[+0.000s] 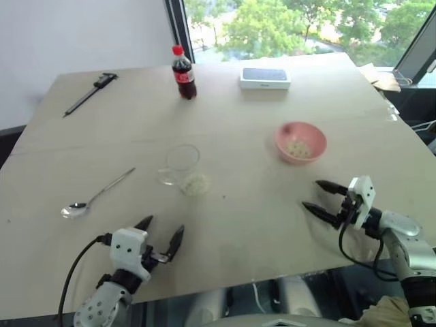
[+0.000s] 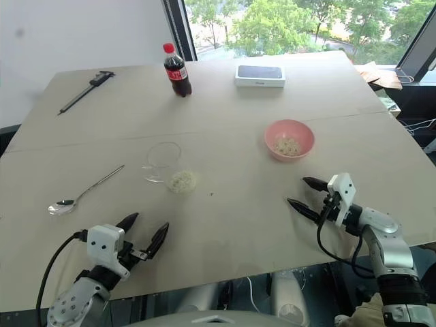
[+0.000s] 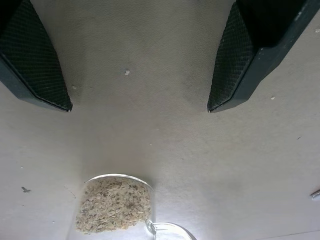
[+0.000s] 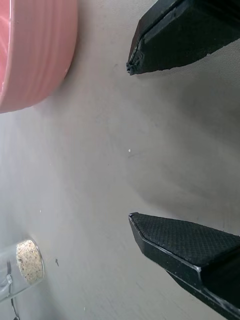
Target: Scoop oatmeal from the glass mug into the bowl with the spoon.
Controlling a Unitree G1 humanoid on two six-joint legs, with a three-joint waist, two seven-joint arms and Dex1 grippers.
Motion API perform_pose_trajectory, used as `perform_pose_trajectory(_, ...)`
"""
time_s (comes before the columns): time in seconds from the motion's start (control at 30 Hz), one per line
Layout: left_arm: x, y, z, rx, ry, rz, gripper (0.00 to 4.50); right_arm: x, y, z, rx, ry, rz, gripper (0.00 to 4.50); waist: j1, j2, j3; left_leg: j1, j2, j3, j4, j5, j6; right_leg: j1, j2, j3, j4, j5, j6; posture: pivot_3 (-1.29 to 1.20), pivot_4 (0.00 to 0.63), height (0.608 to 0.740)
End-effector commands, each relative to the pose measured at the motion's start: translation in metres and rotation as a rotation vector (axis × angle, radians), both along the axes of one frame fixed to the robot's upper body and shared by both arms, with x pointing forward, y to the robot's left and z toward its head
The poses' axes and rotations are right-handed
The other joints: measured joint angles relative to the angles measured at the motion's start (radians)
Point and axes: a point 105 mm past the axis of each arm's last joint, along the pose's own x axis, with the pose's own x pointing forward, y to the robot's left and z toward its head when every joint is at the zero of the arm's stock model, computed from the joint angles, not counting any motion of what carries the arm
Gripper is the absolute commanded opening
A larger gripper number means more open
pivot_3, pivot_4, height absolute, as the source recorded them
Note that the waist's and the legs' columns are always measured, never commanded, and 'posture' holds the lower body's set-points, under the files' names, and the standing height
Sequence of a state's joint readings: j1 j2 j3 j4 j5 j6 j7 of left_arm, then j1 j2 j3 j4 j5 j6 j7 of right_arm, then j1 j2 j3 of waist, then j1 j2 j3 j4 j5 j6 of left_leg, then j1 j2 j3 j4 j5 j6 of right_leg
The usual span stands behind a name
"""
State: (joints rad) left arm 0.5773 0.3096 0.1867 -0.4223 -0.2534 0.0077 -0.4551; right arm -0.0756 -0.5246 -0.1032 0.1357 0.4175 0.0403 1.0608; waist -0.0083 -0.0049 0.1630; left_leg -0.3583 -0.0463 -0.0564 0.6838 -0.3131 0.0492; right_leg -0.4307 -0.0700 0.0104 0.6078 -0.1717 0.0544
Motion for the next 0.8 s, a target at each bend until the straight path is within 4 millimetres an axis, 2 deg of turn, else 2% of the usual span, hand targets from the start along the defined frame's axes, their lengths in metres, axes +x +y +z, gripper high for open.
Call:
perform_pose_trajectory(0.03,-0.002,0.001,0.005,0.01,-0.025,-0.003,4.5,0.0,0.0,0.008,-0.004,-0.035,0.018,4.44,0.0,0.0,0.0,0.0,0.0,0.0,0.0,0.0,0.0,0.0,0.0,0.0,0.0,0.0,0.0,0.0,0.15,0.74)
perform_pose_trajectory(0.23,-0.001,0.003,0.008,0.008,-0.035,0.004,4.5,-0.003,0.006,0.01,-0.006,-0.043,0.056,4.44,0.0,0.0,0.0,0.0,0.0,0.0,0.0,0.0,0.0,0.0,0.0,0.0,0.0,0.0,0.0,0.0,0.15,0.74)
perform_pose_trajectory(0.33,0.001,0.012,0.01,0.014,-0.04,0.043,4.5,-0.008,0.024,0.017,0.026,-0.052,0.122,4.44,0.0,0.0,0.0,0.0,0.0,0.0,0.0,0.0,0.0,0.0,0.0,0.0,0.0,0.0,0.0,0.0,0.15,0.74)
perform_pose_trajectory(0.53,0.011,0.052,0.026,0.06,-0.049,0.108,4.5,-0.037,0.075,0.044,0.135,-0.019,0.314,4.44,0.0,0.0,0.0,-0.001,0.001,-0.003,0.0,0.0,0.0,0.0,0.0,-0.003,0.001,0.0,0.0,0.0,0.15,0.74)
perform_pose_trajectory(0.8,0.039,0.105,0.039,0.168,-0.004,0.116,4.5,-0.056,0.11,0.079,0.111,-0.079,0.505,4.44,0.002,0.0,0.001,-0.002,-0.001,-0.005,0.001,0.0,-0.001,0.0,0.0,-0.005,0.001,0.001,0.002,0.0,0.15,0.74)
